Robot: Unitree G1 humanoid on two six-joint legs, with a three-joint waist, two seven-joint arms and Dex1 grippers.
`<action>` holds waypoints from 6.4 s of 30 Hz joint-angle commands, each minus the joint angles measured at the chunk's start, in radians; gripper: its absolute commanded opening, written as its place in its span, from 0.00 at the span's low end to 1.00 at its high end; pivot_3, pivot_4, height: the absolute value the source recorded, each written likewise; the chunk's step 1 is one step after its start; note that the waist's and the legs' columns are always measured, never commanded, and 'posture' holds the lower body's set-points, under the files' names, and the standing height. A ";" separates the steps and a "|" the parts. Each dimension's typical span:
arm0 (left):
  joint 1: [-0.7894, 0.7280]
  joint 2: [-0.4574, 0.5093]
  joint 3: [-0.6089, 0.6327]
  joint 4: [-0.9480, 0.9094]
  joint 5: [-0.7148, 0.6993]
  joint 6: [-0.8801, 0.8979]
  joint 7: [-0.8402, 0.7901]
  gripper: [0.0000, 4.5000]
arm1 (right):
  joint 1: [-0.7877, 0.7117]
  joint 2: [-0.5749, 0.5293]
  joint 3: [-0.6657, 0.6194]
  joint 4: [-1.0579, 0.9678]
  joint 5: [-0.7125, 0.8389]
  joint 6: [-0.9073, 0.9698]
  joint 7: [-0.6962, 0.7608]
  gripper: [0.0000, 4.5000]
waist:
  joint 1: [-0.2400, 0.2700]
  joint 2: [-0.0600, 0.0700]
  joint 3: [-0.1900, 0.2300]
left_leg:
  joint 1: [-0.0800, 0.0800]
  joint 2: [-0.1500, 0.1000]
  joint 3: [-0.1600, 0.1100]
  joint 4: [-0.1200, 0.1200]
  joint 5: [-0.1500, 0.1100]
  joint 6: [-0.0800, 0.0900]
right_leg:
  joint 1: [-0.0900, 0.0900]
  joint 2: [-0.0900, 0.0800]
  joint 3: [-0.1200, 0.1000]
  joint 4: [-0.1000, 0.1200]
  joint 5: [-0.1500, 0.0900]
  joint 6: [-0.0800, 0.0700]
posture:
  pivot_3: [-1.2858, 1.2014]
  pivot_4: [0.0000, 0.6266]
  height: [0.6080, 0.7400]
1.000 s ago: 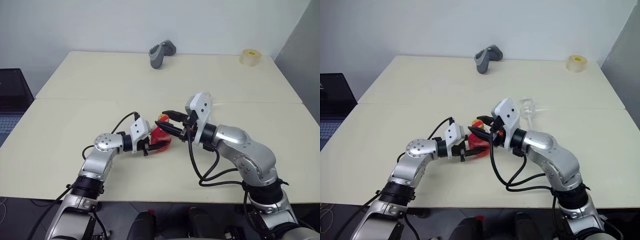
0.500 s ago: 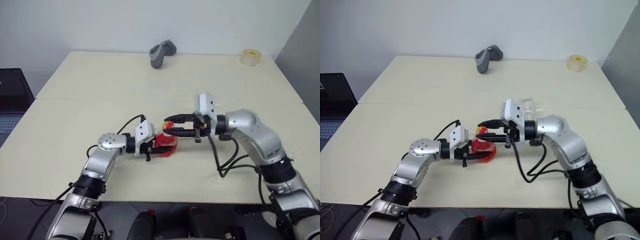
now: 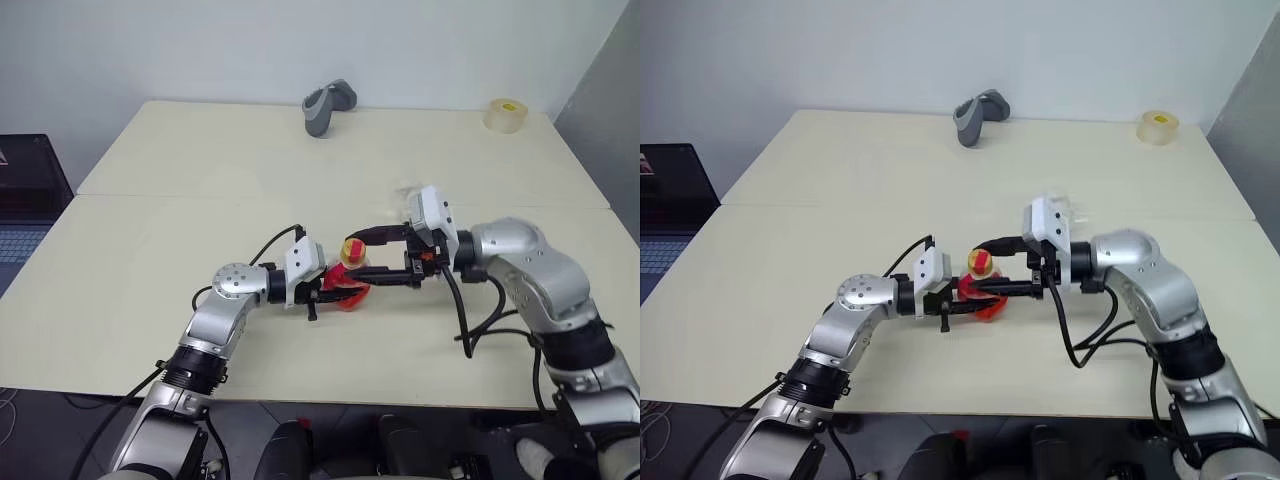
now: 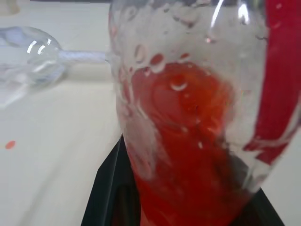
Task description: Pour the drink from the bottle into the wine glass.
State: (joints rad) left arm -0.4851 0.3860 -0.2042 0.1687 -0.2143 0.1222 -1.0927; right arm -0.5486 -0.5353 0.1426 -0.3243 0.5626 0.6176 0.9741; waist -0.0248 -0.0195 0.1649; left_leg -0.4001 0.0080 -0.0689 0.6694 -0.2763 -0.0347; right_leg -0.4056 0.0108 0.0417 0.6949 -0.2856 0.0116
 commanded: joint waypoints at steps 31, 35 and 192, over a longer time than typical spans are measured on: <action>-0.082 -0.061 0.028 0.100 -0.002 -0.074 0.054 0.25 | 0.174 0.265 0.035 -0.303 -0.188 0.062 -0.625 0.28 | -0.005 0.000 0.000 | 0.001 0.000 0.000 -0.001 0.000 0.000 | 0.000 0.001 0.000 0.000 0.000 0.000 | 0.52 0.24 1.00; -0.080 -0.056 0.024 0.087 -0.006 -0.069 0.042 0.25 | 0.158 0.214 0.041 -0.256 -0.182 0.014 -0.522 0.28 | -0.005 0.000 0.000 | 0.001 0.000 0.001 -0.001 0.000 0.000 | 0.000 0.001 0.000 0.000 0.000 0.000 | 0.52 0.24 1.00; -0.104 -0.116 0.026 0.135 -0.014 -0.028 0.048 0.23 | 0.069 0.057 -0.114 -0.291 -0.073 0.187 -0.489 0.99 | -0.005 0.001 0.000 | 0.002 0.000 0.002 -0.003 0.000 0.000 | 0.000 0.002 0.001 0.000 0.000 0.000 | 0.52 0.24 1.00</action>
State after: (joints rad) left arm -0.5719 0.2723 -0.1888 0.3273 -0.2181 0.1212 -1.0392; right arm -0.4780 -0.4670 0.0657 -0.5703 0.4640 0.8022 0.4757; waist -0.0295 -0.0186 0.1654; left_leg -0.3984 0.0077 -0.0668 0.6668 -0.2759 -0.0349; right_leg -0.4054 0.0127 0.0428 0.6947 -0.2860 0.0115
